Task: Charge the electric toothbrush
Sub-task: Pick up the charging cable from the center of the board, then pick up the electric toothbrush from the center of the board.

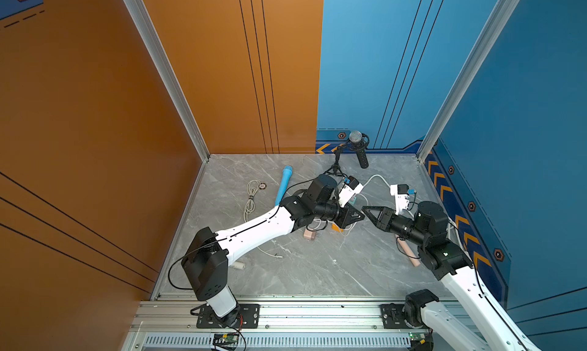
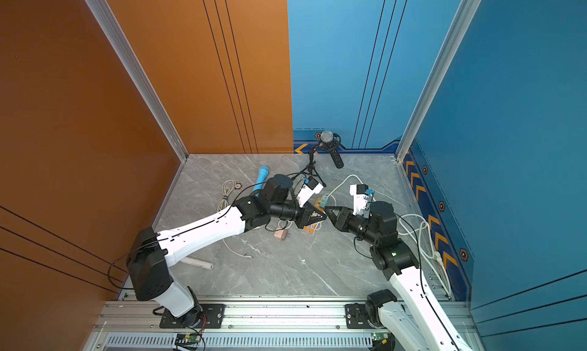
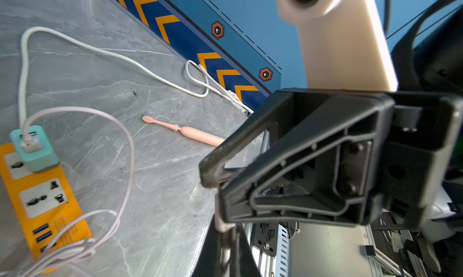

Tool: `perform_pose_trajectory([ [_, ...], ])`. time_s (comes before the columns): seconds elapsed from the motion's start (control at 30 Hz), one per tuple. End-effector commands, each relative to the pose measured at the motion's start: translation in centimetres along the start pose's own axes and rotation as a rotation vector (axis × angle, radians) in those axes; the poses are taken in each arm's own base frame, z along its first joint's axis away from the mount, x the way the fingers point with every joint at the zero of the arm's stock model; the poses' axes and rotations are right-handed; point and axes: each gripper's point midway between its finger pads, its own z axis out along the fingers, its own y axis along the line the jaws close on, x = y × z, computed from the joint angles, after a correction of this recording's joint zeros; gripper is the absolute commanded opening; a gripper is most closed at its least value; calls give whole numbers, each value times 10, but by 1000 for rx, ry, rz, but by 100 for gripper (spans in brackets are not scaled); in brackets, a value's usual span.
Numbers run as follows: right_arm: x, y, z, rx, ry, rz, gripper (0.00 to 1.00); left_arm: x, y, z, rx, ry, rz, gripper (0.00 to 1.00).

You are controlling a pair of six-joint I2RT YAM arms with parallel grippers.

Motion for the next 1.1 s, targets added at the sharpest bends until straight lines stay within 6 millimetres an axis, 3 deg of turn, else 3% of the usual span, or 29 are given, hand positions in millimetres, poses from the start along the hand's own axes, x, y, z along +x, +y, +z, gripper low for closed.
perform_pose_trajectory([
  [0.0,-1,-56,-23,385,21,-9,43,1,17,-8,-111,-19,27,0],
  [0.03,-2,-77,-32,516,29,8,48,5,20,-9,-124,-15,28,0],
  [0.13,3,-136,-62,864,65,92,51,17,24,-11,-140,9,30,0],
  [0.33,18,-199,-71,1079,202,208,61,36,29,-19,-177,64,35,0],
  [0.5,27,-230,-66,1214,338,162,72,43,32,-25,-199,69,38,0],
  [0.63,37,-251,-56,1276,474,131,75,45,35,-27,-204,71,37,0],
  [0.8,48,-265,-42,1266,584,135,76,47,38,-28,-206,78,34,0],
  [1.07,61,-284,-39,1278,640,195,75,48,47,-27,-209,85,19,0],
])
